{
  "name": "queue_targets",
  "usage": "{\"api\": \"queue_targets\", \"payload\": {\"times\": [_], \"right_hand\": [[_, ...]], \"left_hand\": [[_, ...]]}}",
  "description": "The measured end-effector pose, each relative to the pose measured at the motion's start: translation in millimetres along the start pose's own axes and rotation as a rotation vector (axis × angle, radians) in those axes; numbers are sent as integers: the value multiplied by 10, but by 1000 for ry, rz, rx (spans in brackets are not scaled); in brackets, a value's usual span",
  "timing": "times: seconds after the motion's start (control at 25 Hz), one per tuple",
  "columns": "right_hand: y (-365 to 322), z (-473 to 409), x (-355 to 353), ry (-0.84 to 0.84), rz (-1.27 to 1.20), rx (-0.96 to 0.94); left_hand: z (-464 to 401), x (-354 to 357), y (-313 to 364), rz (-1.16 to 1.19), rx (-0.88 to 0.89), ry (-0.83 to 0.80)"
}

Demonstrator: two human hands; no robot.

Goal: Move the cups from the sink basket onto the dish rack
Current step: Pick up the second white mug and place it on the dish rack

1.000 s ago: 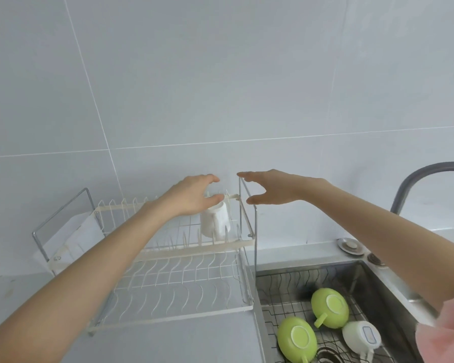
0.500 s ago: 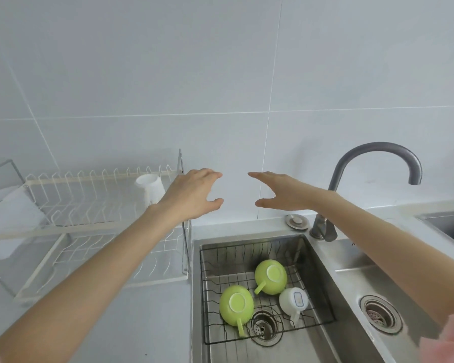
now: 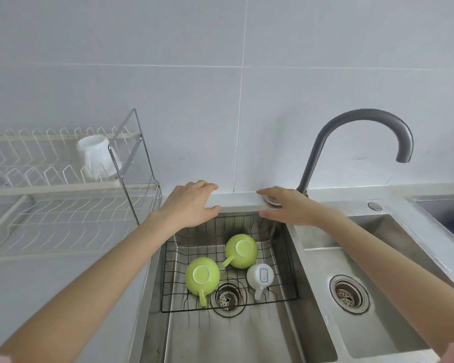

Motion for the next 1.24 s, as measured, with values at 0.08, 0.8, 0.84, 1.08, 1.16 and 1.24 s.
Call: {"api": "queue_targets", "payload": {"times": [0.08, 0.8, 0.84, 1.08, 1.16, 1.24], "right_hand": [[182, -47, 141, -21, -70, 26], [1398, -739, 1660, -76, -895, 370], [1436, -775, 1733, -76, -925, 392], [1559, -944, 2079, -110, -1043, 479], [1572, -1023, 2142, -127, -1024, 481], [1592, -1074, 2216, -148, -1034, 494]], "left_hand": [[-95, 193, 47, 55, -2, -41], [-1002, 2102, 385, 687, -91, -405], [-1026, 2207, 403, 749, -114, -434], [-1199, 2690, 396, 1074, -324, -442], [-1255, 2819, 414, 1126, -347, -441], [-1296, 2920, 454, 1151, -352, -473]]}}
Point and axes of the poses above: each hand's wrist, its own z-axis away from the middle knuckle, its own x-axis out of the palm, y = z × x, the point moved 6 cm from there along -z, towards the middle knuckle, and after that the axes turned 15 degrees about -y, right-handed, at the moved point
